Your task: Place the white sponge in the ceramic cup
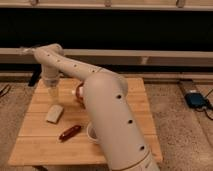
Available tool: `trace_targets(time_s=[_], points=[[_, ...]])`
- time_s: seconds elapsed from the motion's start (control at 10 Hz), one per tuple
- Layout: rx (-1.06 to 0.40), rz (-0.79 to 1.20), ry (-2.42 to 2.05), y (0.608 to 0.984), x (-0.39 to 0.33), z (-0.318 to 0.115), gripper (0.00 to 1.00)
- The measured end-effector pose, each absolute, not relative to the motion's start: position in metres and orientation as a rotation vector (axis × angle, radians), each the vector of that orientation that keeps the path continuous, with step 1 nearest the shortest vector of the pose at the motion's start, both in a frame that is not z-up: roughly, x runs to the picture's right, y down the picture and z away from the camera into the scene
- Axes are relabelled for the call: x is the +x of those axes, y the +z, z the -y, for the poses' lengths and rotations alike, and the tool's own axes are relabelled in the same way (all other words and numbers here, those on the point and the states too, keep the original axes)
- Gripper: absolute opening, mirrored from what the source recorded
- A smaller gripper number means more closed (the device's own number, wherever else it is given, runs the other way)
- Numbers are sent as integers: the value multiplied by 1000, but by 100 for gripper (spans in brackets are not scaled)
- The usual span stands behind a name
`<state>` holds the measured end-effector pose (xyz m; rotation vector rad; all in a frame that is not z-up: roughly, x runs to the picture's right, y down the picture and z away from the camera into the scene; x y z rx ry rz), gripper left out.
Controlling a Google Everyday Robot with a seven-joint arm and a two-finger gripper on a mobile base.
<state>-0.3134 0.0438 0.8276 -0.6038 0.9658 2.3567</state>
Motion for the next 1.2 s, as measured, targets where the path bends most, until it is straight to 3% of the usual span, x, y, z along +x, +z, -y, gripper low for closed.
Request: trace_targets(time_s=[0.6,1.2], points=[[-411,-876,2293,858,-308,-86,80],[-444,-901,2286,860,-306,-102,80]])
